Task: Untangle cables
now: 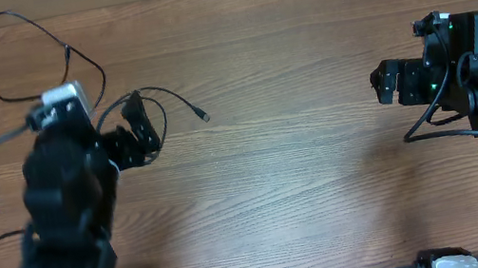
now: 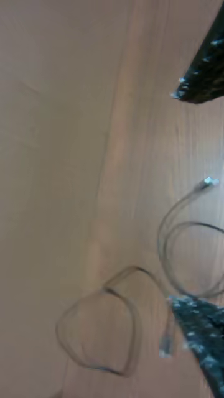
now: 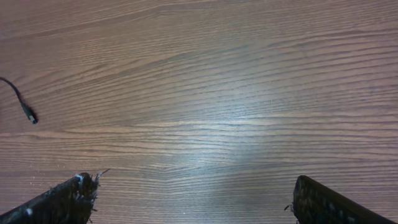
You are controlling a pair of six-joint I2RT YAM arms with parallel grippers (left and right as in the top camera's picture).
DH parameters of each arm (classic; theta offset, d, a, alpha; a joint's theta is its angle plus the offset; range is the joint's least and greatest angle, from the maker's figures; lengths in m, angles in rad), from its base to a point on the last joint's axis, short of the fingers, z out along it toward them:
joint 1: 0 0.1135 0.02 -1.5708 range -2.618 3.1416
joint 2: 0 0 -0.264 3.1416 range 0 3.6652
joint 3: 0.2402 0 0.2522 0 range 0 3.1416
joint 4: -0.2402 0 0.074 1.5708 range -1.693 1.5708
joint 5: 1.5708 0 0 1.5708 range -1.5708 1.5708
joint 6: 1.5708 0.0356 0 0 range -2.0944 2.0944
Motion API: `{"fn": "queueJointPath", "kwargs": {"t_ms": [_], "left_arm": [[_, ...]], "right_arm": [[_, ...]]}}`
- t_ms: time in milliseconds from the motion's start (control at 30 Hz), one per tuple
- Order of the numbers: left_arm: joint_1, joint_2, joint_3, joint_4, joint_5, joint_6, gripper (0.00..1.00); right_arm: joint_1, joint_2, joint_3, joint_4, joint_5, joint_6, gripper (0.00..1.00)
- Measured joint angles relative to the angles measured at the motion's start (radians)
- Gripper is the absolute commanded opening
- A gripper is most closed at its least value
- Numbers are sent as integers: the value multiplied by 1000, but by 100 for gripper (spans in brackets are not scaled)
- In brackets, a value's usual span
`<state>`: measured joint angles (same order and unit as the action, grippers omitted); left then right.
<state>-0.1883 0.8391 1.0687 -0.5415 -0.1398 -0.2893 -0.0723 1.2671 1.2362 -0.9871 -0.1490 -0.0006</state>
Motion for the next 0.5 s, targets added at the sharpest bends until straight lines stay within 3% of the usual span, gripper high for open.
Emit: {"fn": "queueJointPath", "kwargs": {"t_ms": [500], "left_arm": [[66,-384,-625,621,44,-61,100]], "right_arm": [[0,0,0,0,0,0,100]]}}
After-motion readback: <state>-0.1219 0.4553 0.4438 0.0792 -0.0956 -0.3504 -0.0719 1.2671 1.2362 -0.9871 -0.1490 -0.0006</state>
